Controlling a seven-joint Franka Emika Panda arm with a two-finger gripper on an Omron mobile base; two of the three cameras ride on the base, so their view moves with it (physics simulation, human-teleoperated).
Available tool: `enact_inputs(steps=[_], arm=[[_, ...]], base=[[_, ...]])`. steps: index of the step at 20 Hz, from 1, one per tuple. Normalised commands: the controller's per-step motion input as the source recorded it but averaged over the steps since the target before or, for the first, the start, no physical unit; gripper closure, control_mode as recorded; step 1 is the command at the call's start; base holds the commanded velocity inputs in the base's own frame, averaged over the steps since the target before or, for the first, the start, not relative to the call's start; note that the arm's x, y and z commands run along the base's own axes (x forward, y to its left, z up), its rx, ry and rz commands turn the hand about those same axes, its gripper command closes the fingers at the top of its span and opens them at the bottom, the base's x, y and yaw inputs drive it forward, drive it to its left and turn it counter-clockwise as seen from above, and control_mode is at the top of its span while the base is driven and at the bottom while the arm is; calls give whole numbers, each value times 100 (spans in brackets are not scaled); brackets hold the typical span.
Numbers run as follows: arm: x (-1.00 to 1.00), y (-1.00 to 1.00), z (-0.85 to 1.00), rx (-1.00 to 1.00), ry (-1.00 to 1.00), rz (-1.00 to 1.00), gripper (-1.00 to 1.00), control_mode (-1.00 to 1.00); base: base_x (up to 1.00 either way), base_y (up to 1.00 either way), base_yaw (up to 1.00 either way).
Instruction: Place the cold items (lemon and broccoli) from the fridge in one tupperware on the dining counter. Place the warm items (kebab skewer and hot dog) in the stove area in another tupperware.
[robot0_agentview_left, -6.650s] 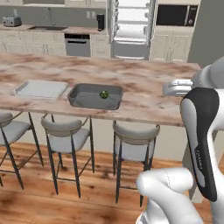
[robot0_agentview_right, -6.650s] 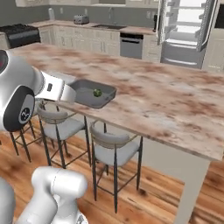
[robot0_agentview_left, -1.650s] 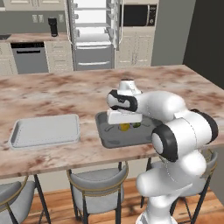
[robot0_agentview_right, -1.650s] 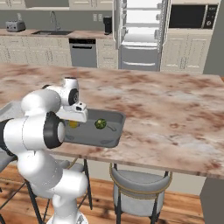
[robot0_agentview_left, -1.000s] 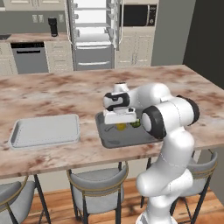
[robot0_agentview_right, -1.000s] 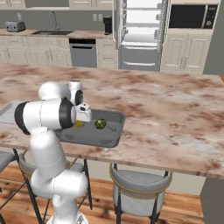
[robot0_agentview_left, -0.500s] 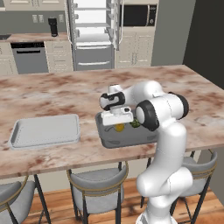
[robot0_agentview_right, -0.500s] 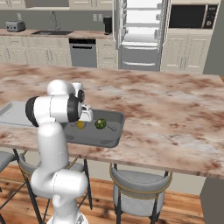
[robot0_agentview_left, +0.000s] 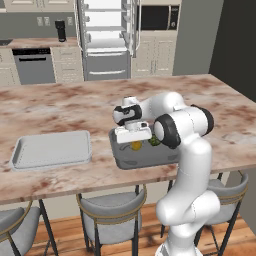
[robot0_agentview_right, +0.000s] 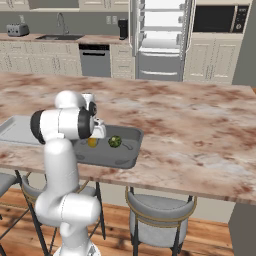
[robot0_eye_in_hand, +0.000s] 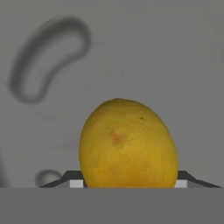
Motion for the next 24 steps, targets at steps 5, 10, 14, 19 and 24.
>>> enact_inputs(steps=[5, 10, 14, 19, 24], arm=[[-9, -7, -7, 0, -2, -5, -100, -100], [-28, -17, 29, 0, 0, -7, -100, -100], [-30, -11, 48, 0, 0, -6, -100, -100], [-41, -2, 46, 0, 0, -6, -100, -100], [-53, 0, 45, 0, -4, -2, -100, -100]], base=[[0, 0, 0], [0, 0, 0], [0, 0, 0], [0, 0, 0], [0, 0, 0]])
